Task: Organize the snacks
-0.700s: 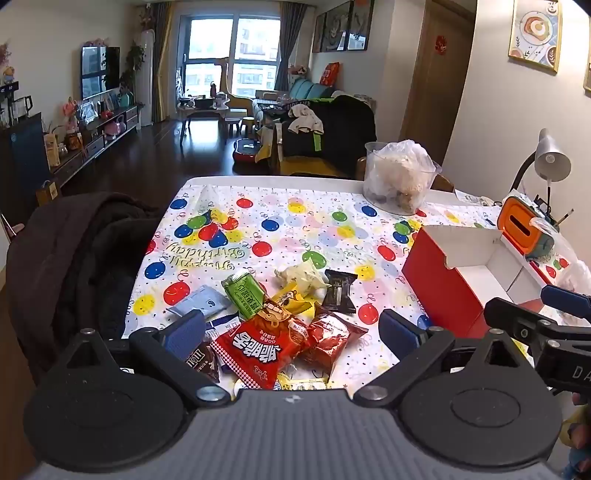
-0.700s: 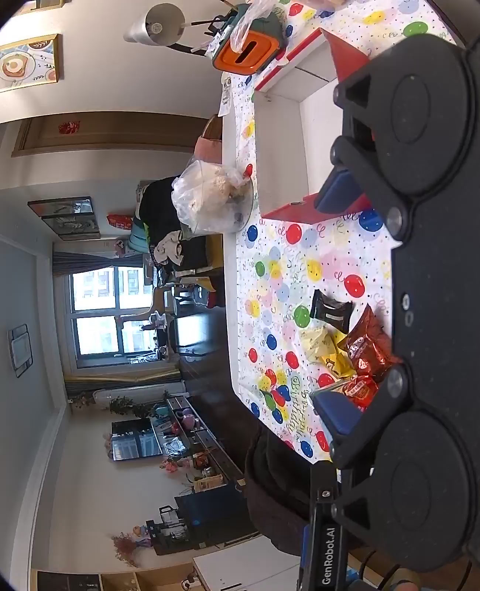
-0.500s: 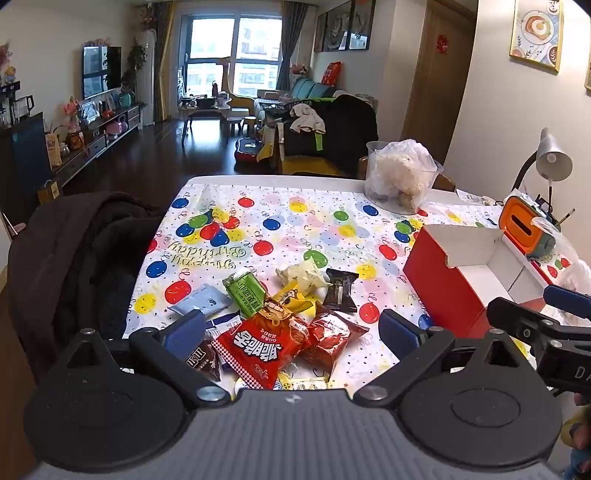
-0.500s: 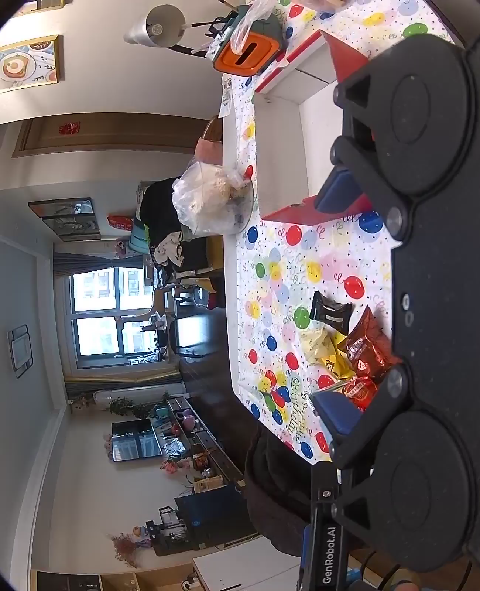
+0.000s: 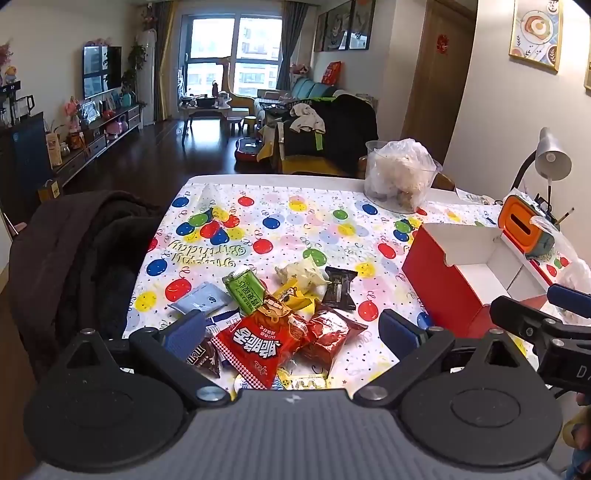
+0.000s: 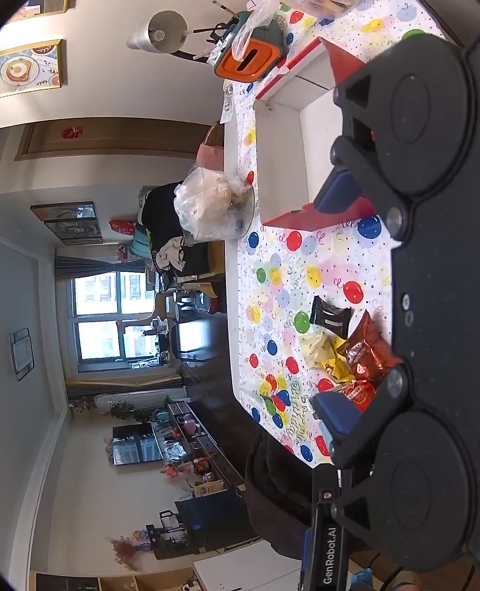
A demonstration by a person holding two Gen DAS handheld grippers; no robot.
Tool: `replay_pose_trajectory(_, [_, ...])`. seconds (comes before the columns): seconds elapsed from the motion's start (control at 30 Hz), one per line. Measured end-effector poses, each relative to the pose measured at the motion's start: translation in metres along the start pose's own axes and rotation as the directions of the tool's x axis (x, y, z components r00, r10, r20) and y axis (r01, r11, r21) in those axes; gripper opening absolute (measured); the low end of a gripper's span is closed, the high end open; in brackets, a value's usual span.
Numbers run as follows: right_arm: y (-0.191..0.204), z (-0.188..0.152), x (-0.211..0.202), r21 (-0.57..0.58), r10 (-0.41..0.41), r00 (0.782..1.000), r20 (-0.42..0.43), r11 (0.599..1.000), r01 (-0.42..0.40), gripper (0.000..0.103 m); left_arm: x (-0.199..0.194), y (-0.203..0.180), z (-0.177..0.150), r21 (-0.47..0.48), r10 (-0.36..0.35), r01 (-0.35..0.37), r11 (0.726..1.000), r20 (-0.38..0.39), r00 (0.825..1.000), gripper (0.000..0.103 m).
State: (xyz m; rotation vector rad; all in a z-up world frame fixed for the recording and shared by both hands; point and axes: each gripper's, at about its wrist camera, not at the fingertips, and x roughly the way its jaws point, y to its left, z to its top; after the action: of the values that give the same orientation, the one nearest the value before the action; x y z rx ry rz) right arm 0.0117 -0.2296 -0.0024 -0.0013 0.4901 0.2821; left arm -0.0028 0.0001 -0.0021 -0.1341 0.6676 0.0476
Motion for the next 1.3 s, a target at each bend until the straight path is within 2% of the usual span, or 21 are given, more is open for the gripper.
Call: replay_pose_trajectory(1.3, [-0.0004, 0.0013, -0.0052, -0.004, -0.005, 1.000, 0.006, 1.000, 0.005, 0.103, -0.0048, -0.0042, 0.0006, 0.005, -0.004, 0.004, 1.000, 0.001, 1.000, 0.101])
